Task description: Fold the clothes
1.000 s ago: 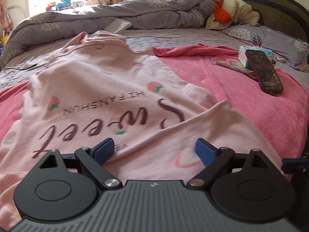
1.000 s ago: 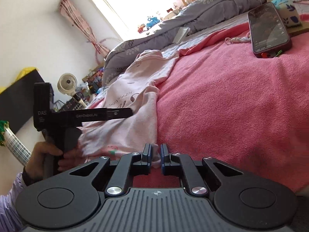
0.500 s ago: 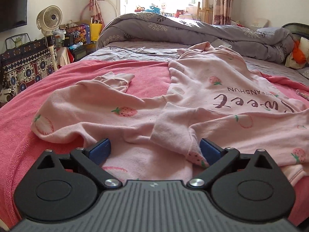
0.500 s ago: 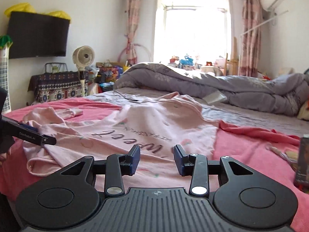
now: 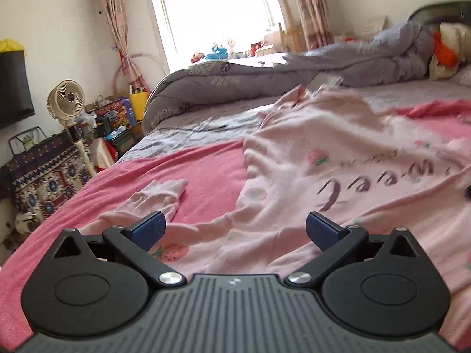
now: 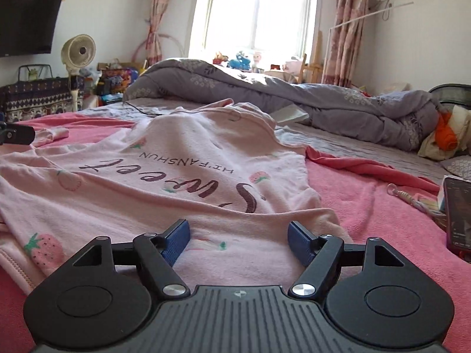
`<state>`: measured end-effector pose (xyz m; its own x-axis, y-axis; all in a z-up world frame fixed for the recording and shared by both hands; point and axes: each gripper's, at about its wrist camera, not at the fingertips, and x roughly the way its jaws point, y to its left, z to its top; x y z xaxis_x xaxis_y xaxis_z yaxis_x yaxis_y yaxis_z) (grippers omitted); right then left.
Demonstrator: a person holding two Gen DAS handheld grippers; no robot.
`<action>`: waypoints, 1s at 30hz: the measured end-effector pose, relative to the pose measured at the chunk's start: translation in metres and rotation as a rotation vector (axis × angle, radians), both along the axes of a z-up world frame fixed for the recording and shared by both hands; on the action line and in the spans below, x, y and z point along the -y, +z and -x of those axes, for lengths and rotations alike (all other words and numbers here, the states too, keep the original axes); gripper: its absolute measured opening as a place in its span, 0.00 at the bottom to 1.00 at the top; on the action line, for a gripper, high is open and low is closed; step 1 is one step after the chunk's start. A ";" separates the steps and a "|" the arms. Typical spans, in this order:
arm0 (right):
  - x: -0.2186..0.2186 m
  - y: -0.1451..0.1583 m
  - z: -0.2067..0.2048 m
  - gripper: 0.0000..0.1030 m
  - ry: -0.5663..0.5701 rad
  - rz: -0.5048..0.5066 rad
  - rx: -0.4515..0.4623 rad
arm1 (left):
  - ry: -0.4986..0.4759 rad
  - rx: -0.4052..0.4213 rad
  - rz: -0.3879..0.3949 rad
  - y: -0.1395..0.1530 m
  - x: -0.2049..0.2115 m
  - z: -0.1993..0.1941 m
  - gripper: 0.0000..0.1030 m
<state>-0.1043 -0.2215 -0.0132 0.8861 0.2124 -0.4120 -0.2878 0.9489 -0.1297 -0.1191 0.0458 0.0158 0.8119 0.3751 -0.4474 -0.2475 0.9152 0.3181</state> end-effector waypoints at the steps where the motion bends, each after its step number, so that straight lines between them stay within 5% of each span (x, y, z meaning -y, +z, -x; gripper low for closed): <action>1: 0.006 0.000 -0.002 0.72 -0.023 0.005 -0.001 | 0.012 -0.027 0.009 -0.011 -0.005 -0.006 1.00; 7: 0.051 0.005 -0.002 0.73 -0.172 -0.036 0.005 | 0.030 0.040 0.358 -0.010 -0.060 0.017 1.00; 12: 0.062 0.012 0.016 0.73 -0.154 -0.102 0.061 | 0.032 0.055 0.314 -0.011 -0.053 0.023 1.00; 15: 0.047 -0.003 0.011 0.78 -0.086 -0.045 -0.033 | 0.028 0.070 0.312 -0.012 -0.052 0.026 1.00; 20: 0.044 0.012 0.010 0.78 -0.068 -0.149 -0.033 | 0.034 0.078 0.331 -0.011 -0.053 0.029 1.00; 22: 0.039 0.031 0.012 0.78 -0.001 -0.192 -0.009 | 0.059 0.081 0.383 -0.006 -0.056 0.040 1.00; 27: 0.013 0.060 0.009 0.78 0.145 -0.185 0.046 | 0.112 0.340 0.555 0.035 -0.117 0.095 1.00; 30: -0.010 0.049 0.000 0.78 0.187 -0.153 0.013 | 0.142 0.306 0.639 0.055 -0.189 0.067 1.00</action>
<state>-0.1041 -0.2115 0.0356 0.8306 0.4319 -0.3515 -0.4592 0.8883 0.0064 -0.1858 0.2351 0.0707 0.8988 0.2276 -0.3748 -0.3703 0.8516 -0.3709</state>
